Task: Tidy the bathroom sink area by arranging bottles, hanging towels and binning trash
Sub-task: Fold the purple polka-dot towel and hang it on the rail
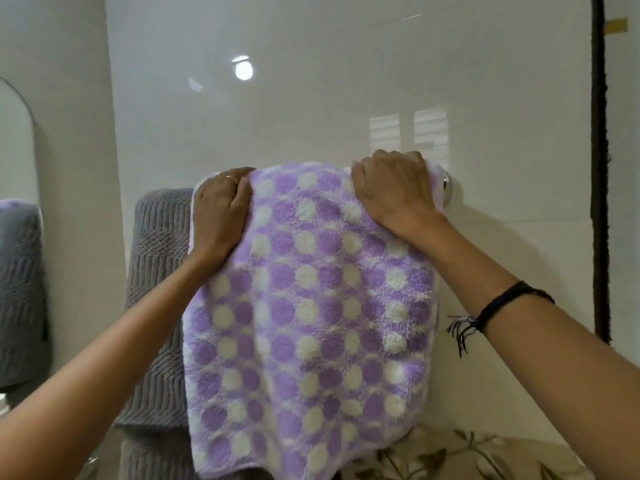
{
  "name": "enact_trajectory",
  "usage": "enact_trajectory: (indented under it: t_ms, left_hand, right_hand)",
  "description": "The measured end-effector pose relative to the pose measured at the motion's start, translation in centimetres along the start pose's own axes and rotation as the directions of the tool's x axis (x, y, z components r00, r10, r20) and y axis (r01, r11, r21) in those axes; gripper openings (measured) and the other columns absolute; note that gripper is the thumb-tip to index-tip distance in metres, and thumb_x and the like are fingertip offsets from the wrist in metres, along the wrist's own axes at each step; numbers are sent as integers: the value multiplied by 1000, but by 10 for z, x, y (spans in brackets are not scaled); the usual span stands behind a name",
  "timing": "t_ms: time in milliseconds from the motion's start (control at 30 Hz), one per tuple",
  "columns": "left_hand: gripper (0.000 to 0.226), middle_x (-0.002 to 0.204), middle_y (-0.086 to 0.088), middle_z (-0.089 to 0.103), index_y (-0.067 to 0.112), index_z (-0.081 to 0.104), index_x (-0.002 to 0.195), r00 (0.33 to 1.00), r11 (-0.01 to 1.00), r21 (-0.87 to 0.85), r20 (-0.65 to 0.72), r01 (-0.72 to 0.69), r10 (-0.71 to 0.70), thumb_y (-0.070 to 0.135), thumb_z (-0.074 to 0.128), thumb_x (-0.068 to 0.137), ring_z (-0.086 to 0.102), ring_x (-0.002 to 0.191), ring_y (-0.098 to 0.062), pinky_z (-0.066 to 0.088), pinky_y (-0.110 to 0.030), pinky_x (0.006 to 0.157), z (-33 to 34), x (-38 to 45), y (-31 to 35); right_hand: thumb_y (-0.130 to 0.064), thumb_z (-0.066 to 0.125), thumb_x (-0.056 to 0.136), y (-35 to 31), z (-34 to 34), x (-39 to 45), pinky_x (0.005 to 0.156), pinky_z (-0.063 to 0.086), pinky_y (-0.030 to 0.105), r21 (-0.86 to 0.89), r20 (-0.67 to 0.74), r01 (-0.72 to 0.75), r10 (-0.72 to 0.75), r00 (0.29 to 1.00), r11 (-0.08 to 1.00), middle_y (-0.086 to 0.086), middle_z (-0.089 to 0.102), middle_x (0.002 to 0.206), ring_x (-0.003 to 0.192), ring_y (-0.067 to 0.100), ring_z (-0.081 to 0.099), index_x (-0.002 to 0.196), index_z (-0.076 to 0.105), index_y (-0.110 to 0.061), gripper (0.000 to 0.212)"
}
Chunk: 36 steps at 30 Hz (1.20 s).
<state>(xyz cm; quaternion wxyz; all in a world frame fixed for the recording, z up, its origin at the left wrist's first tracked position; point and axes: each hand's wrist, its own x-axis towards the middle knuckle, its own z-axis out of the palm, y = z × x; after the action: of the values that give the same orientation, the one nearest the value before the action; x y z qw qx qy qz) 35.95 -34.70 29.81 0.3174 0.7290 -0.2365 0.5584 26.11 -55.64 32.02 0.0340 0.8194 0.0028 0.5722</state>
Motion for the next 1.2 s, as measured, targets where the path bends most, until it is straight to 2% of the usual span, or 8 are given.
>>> enact_trajectory:
  t_ms: [100, 233, 333, 433, 567, 667, 867, 1200]
  left_hand:
    - [36, 141, -6, 45, 18, 49, 132, 991, 985, -141, -73, 98, -109, 22, 40, 98, 37, 132, -19, 24, -36, 110, -6, -53, -13]
    - [31, 128, -9, 49, 18, 47, 126, 853, 759, -455, -1, 465, -522, 29, 36, 99, 47, 118, -22, 34, -32, 95, -3, -141, -34]
    - [26, 121, -9, 57, 16, 49, 118, 821, 617, -584, 165, 527, -546, 31, 40, 98, 52, 117, -31, 42, -47, 98, 0, -176, -39]
    - [46, 128, -10, 56, 11, 49, 123, 816, 526, -678, 195, 513, -545, 42, 50, 89, 51, 122, -30, 39, -53, 103, -8, -165, -38]
    - [63, 132, -6, 58, 15, 45, 134, 806, 506, -679, 222, 532, -549, 47, 60, 82, 57, 118, -24, 48, -45, 96, -11, -144, -37]
    - [48, 121, -9, 64, 12, 53, 127, 807, 527, -666, 201, 528, -555, 36, 62, 86, 63, 108, -25, 51, -44, 91, -4, -142, -40]
    - [15, 77, 9, 71, 19, 69, 96, 817, 575, -642, 146, 507, -557, 28, 67, 83, 64, 59, 6, 50, -12, 50, -15, -132, -58]
    - [17, 71, 8, 72, 22, 71, 84, 775, 549, -598, 208, 583, -596, 38, 66, 83, 66, 60, -2, 51, -16, 51, -23, -137, -48]
  right_hand:
    - [-5, 36, 90, 4, 6, -36, 106, 26, 34, 201, -235, 41, 8, 972, 979, 11, 63, 118, 112, 27, 55, 111, 63, -6, 33]
    - [17, 33, 72, 19, 25, -100, 104, 38, 30, 540, -451, -49, 337, 827, 840, 20, 51, 126, 122, 21, 45, 115, 60, -1, 54]
    - [16, 41, 81, 32, 53, -148, 92, 46, 35, 751, -190, -271, 590, 785, 603, 20, 37, 129, 116, 28, 48, 129, 42, -1, 51]
    - [-13, 56, 92, 32, 68, -171, 87, 47, 24, 812, 143, -421, 561, 815, 405, 4, 38, 128, 105, 14, 54, 140, 30, -11, 55]
    - [-21, 39, 100, 27, 85, -180, 61, 45, 10, 661, 313, -457, 334, 889, 596, -7, 52, 87, 69, -4, 53, 100, 50, -22, 11]
    - [-14, 32, 102, 26, 99, -198, 63, 38, 16, 605, 478, -588, 346, 807, 536, -8, 39, 75, 66, 2, 40, 74, 36, -29, 32]
    - [-10, 47, 97, 43, 92, -210, 51, 38, 19, 714, 438, -603, 444, 781, 356, 0, 51, 57, 54, 6, 43, 56, 41, -20, 43]
    - [3, 46, 93, 31, 77, -217, 45, 29, 19, 690, 363, -565, 458, 811, 452, -6, 37, 47, 47, 7, 32, 49, 29, -22, 53]
